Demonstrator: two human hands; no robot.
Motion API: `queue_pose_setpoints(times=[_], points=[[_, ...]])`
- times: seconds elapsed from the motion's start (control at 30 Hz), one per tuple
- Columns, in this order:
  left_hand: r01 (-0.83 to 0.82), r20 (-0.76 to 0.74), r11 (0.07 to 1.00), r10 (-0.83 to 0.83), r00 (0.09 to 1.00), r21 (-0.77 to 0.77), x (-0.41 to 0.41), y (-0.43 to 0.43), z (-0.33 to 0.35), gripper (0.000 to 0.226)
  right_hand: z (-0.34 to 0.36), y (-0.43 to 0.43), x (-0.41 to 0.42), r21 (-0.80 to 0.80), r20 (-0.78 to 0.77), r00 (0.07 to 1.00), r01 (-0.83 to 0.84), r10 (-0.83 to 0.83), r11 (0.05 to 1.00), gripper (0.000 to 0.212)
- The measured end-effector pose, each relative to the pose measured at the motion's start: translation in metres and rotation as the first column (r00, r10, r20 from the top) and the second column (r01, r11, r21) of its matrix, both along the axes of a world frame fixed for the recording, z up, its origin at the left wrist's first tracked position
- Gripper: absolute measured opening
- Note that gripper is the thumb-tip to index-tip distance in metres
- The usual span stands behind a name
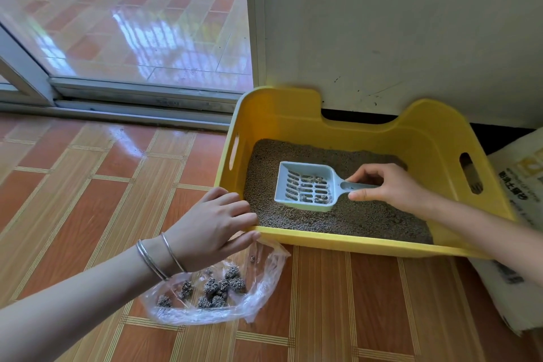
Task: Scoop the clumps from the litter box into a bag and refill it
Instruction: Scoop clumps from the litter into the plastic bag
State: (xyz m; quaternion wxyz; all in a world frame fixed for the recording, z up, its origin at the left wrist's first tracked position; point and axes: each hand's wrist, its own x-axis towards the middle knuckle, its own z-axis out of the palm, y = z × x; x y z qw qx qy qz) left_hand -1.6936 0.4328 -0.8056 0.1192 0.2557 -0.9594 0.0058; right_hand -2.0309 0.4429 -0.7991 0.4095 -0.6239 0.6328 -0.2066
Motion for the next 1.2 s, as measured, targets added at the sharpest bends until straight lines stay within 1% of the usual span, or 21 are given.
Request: queue_pose_setpoints(times=[0.1,0.3,0.43,0.57,0.67,0.8,0.9,0.97,1.1,1.17,1.2], points=[[-0.003,0.002,1.0,0.003,1.0,0.003,0.0,0.0,-0.001,0.037,0.0,0.006,0.001,0.019,-0.008,0.998,-0.055,0.055,0.998,0.016],[-0.005,0.011,1.0,0.005,1.0,0.019,0.001,0.0,-0.001,0.04,-0.001,0.012,0.001,0.01,-0.056,0.996,-0.065,0.065,0.998,0.017],[-0.003,0.007,1.0,0.003,1.0,0.017,0.0,0.0,0.0,0.036,0.002,0.015,0.003,0.022,-0.055,0.996,-0.072,0.073,0.997,0.018],[0.031,0.045,0.998,-0.033,0.998,0.046,0.004,0.0,0.003,0.04,0.008,0.02,0.01,0.006,-0.049,0.996,-0.074,0.074,0.997,0.017],[0.053,0.087,0.997,-0.058,0.995,0.059,0.017,0.001,0.01,0.04,0.016,0.025,0.016,-0.017,-0.02,0.998,-0.065,0.064,0.998,0.015],[0.016,0.063,0.998,-0.02,0.998,0.057,0.041,0.009,0.014,0.037,0.034,0.029,0.025,-0.057,0.059,0.997,-0.045,0.048,0.997,0.016],[0.013,0.057,0.999,-0.015,0.998,0.031,0.061,0.019,0.018,0.037,0.053,0.031,0.038,-0.118,0.094,0.992,-0.07,0.082,0.99,0.021],[-0.01,0.08,1.0,0.008,0.997,0.027,0.077,0.025,0.021,0.036,0.064,0.032,0.05,-0.158,0.055,0.989,-0.129,0.139,0.979,0.022],[-0.1,0.181,0.994,0.091,0.979,0.042,0.112,0.04,0.016,0.032,0.067,0.033,0.081,-0.24,-0.137,0.95,-0.306,0.28,0.921,0.021],[-0.125,0.218,0.989,0.106,0.97,0.074,0.125,0.05,0.011,0.032,0.065,0.032,0.097,-0.265,-0.186,0.934,-0.348,0.307,0.899,0.021],[-0.132,0.229,0.987,0.109,0.967,0.087,0.13,0.054,0.008,0.036,0.065,0.031,0.105,-0.285,-0.224,0.922,-0.371,0.314,0.884,0.02]])
